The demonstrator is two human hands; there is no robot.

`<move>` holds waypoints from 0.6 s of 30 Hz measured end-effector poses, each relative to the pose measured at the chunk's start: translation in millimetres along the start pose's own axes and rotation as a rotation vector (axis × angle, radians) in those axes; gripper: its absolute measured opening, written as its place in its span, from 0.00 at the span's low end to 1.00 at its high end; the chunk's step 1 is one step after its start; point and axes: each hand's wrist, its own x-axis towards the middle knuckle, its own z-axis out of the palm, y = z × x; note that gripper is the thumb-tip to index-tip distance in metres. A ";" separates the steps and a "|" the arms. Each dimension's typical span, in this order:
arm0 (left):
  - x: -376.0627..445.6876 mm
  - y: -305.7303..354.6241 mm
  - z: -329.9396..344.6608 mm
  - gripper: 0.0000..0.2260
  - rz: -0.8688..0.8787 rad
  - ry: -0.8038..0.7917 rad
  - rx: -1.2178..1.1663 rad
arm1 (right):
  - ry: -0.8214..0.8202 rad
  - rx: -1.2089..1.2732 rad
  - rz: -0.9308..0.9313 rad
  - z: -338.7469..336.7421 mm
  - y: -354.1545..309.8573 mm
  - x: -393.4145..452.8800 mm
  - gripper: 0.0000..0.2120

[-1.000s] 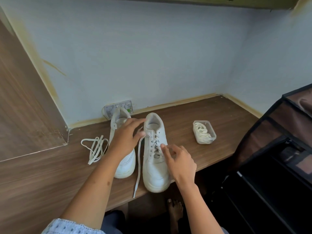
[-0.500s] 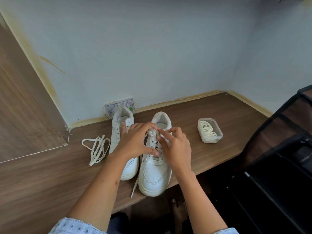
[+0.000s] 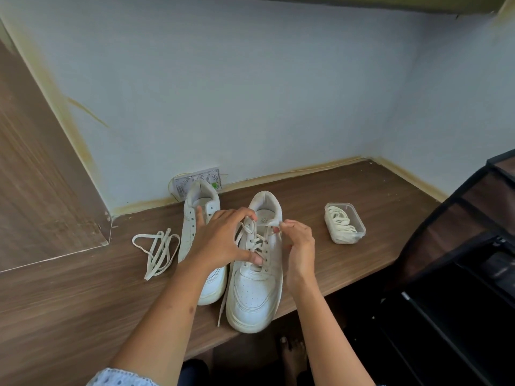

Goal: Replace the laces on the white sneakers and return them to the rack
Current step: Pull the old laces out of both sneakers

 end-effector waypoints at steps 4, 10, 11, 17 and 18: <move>-1.3 -2.5 1.3 0.37 -0.015 0.011 -0.048 | 0.041 -0.722 -0.469 -1.7 9.9 -0.7 0.09; -2.7 -0.3 1.9 0.34 -0.004 0.043 -0.070 | -0.061 -1.115 -0.575 8.2 20.1 1.3 0.12; -2.7 0.1 1.6 0.34 -0.007 0.043 -0.069 | -0.049 -1.118 -0.577 8.6 20.8 1.9 0.10; -2.5 -0.8 1.2 0.36 -0.012 0.030 -0.054 | 0.030 -0.997 -0.623 11.0 19.4 3.8 0.06; -2.8 -1.0 0.8 0.36 -0.016 0.024 -0.050 | 0.113 -0.888 -0.592 10.7 18.0 3.6 0.08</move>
